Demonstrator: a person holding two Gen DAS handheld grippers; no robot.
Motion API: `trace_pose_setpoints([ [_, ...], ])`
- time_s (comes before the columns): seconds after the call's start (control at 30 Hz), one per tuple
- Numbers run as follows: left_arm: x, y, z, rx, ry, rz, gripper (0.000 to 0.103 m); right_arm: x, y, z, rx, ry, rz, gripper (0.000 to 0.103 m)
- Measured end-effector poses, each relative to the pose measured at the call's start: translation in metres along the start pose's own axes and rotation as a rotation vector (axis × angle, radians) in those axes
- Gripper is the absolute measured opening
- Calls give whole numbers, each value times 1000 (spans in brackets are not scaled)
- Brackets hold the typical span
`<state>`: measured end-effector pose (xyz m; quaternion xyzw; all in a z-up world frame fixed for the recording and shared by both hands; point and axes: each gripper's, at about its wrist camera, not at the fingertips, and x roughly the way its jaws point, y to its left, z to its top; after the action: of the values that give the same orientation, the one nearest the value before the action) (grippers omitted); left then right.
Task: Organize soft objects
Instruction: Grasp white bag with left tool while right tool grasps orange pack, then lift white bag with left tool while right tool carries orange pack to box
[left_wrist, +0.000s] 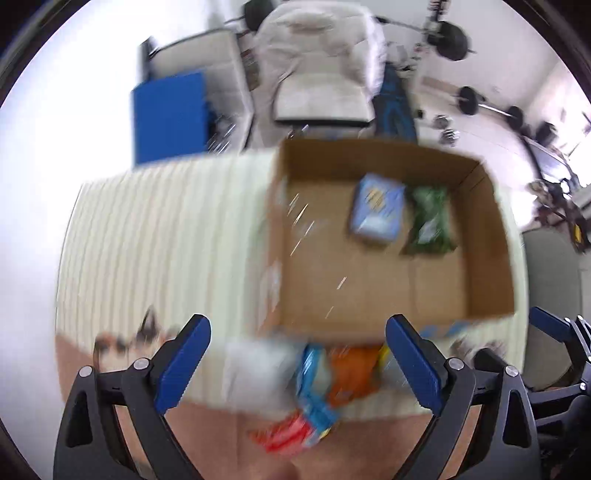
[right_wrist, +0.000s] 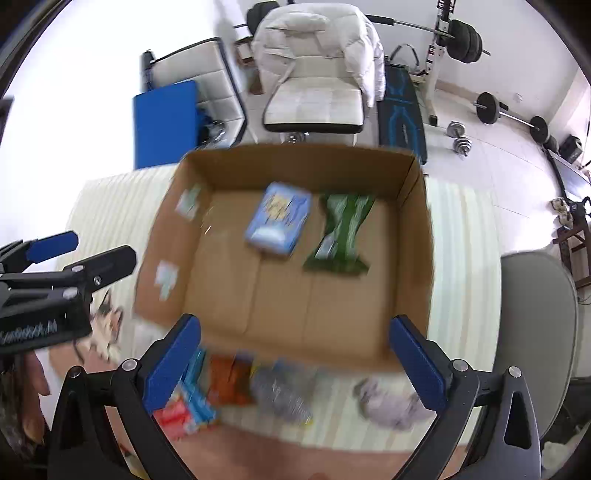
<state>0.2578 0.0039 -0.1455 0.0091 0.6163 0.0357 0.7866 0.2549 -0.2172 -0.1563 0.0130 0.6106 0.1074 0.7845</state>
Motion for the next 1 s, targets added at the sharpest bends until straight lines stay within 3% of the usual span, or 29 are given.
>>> trace_pose_setpoints([
  [0.17,60,44,-55,-77,173,38,97,48,10,-60,-15,142,15,103],
  [0.3,109,65,-67,-92,281,28,97,100,11,-86,-17,241,-14,97],
  [0.47,156,63,-64,-79,374,-56,97,131,17,-87,65,300,73,93],
  [0.57,182,58,-65,-66,433,-48,97,144,32,-82,94,307,117,91],
  [0.67,199,56,-69,-68,451,-53,97,160,50,-80,76,314,88,90],
  [0.77,204,59,-74,-81,446,-68,88,176,63,-83,62,325,43,90],
  [0.83,201,62,-78,-90,434,-80,83,181,69,-83,54,319,27,84],
  [0.9,195,66,-84,-96,433,-68,78,192,71,-86,53,362,-1,62],
  [1.0,191,73,-94,-96,435,-29,79,197,63,-93,55,390,-21,51],
])
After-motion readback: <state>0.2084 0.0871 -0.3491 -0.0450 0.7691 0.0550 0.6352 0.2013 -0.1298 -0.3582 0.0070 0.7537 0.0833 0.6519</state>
